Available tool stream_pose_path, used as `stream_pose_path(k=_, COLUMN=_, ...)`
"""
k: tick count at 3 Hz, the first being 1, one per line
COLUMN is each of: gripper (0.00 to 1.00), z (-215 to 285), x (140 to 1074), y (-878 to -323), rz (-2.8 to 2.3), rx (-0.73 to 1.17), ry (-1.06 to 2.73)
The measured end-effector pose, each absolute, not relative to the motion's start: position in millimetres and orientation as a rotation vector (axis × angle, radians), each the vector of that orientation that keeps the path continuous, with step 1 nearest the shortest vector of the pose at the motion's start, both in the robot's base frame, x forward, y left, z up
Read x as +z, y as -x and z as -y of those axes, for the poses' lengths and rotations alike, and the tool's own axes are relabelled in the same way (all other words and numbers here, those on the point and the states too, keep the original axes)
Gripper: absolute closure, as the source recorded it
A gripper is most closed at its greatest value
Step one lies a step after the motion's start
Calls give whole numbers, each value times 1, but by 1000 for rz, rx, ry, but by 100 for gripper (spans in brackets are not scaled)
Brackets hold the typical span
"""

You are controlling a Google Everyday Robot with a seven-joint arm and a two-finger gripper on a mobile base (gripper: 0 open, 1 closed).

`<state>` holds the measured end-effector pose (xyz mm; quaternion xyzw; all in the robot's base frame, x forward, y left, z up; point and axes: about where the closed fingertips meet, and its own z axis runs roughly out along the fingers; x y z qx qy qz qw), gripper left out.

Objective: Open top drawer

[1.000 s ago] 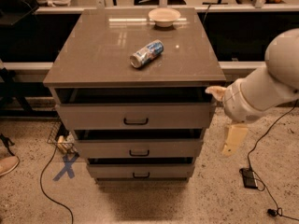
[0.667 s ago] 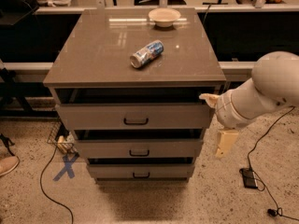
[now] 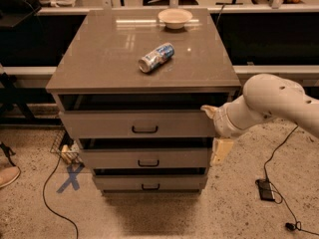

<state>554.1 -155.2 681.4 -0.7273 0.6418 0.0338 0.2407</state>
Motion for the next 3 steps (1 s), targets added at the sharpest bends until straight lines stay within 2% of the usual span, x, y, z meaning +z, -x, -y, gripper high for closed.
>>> stream_pose_path(k=2, gripper=0, z=163, x=673, y=-590, rz=-1874, rx=-70, ry=1907)
stream_pose_path(k=3, gripper=0, z=167, x=658, y=-609, rz=-1951, rx=-81, ry=1870)
